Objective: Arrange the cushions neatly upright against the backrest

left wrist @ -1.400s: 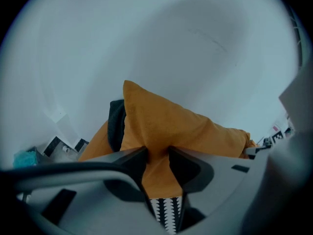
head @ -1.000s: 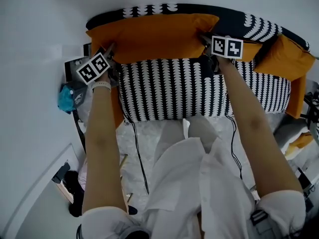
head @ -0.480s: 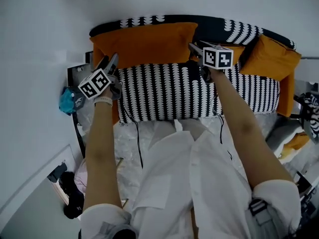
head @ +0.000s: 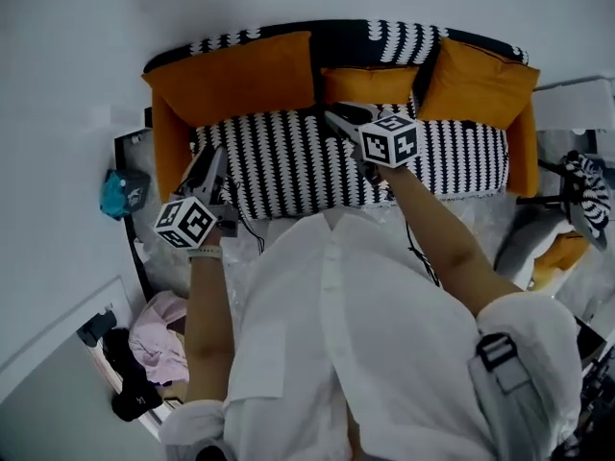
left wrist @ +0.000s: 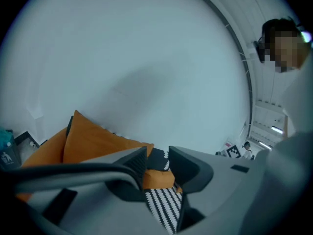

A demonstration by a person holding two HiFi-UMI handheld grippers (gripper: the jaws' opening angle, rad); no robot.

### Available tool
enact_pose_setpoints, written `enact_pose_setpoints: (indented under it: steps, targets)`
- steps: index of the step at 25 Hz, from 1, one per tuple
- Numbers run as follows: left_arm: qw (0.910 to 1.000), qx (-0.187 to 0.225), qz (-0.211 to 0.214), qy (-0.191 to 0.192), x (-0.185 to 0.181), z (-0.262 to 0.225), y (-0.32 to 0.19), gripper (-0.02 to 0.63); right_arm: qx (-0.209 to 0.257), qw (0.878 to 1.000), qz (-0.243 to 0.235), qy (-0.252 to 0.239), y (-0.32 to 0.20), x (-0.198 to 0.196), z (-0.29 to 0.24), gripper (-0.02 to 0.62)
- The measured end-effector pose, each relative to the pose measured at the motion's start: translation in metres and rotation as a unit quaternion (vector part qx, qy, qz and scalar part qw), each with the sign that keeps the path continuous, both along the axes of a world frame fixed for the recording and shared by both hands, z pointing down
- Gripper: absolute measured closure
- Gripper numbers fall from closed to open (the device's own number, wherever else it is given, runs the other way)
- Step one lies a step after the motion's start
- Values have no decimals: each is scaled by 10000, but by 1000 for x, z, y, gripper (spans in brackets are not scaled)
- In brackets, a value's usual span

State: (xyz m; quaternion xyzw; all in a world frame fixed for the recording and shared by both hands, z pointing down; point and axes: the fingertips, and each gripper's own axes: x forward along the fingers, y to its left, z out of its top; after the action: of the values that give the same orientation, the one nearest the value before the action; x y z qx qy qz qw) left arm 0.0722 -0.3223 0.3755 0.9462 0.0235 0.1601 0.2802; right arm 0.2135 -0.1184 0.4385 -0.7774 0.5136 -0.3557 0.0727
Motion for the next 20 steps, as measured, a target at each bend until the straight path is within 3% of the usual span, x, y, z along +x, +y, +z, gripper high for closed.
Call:
enact_pose_setpoints:
  steps: [6,12,15,20]
  targets:
    - [9988,62,378,313,-54,-16,91,493,566,9982,60,210,53,-55,-37,516]
    - [9923,-1,923,829,-108,-37,170,531,867,9928,622,552,118,-126,-66,579]
    - [9886,40,1133,990,-142,-46,212,542,766,9925,643,698,157,-180,-71,584]
    - [9866,80,1349,912,-186,-51,270,560,626,9924,721,777,229,-245,-79,584]
